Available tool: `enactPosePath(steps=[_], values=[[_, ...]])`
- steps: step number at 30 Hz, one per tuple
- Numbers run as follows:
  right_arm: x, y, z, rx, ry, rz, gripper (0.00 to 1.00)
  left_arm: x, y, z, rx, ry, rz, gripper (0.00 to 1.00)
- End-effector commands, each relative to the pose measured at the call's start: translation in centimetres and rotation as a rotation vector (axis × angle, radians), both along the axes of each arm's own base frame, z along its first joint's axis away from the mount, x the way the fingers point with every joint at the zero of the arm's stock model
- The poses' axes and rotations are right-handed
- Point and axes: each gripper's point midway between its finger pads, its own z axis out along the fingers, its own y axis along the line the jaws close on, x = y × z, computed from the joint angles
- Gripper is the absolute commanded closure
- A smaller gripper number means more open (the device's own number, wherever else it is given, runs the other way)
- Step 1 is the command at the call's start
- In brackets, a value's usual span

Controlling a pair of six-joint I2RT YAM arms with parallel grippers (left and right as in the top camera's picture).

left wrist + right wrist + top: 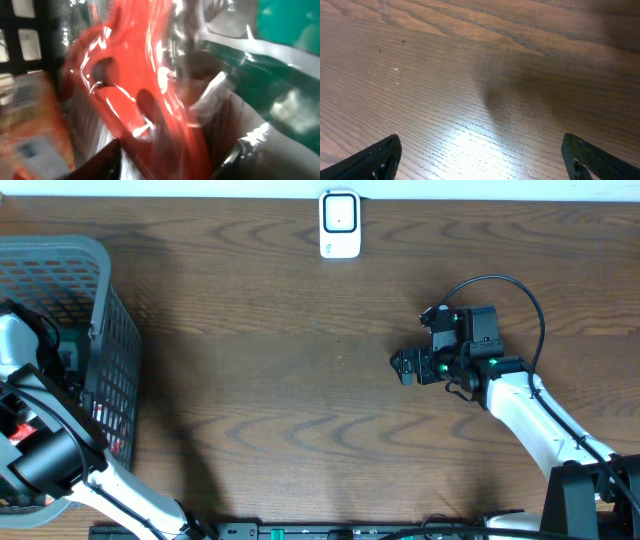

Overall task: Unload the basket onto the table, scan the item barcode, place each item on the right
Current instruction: 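Grasp the red dustpan-and-brush package with the left gripper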

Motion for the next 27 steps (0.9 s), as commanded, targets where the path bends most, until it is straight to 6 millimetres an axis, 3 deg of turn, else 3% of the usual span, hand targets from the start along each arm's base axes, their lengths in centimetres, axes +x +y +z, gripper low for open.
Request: enactPosePath(steps=[1, 7, 10, 14, 27], values=[[-0.4, 0.5, -0.4, 0.003, 0.007, 0.025, 0.01, -0.9, -0.5, -1.4, -0.039, 0.046, 0.007, 0.63], [-0.3, 0.5, -0.3, 0.003, 0.007, 0.025, 0.01, -1.1, -0.6, -1.3, -0.045, 0.052, 0.006, 0.66], [-0.3, 0.5, -0.3, 0.003, 0.007, 0.025, 0.01, -1.0, -0.6, -1.1, -0.045, 0.052, 0.007, 0.75], [-0.3, 0.5, -0.3, 0.003, 0.007, 0.025, 0.01, -0.7, -0.3, -0.6, -0.038, 0.042, 0.006, 0.75], [-0.3, 0.5, -0.3, 0.003, 0.006, 0.025, 0.01, 3.2, -0.2, 2.3, -0.021, -0.146, -0.017, 0.75]])
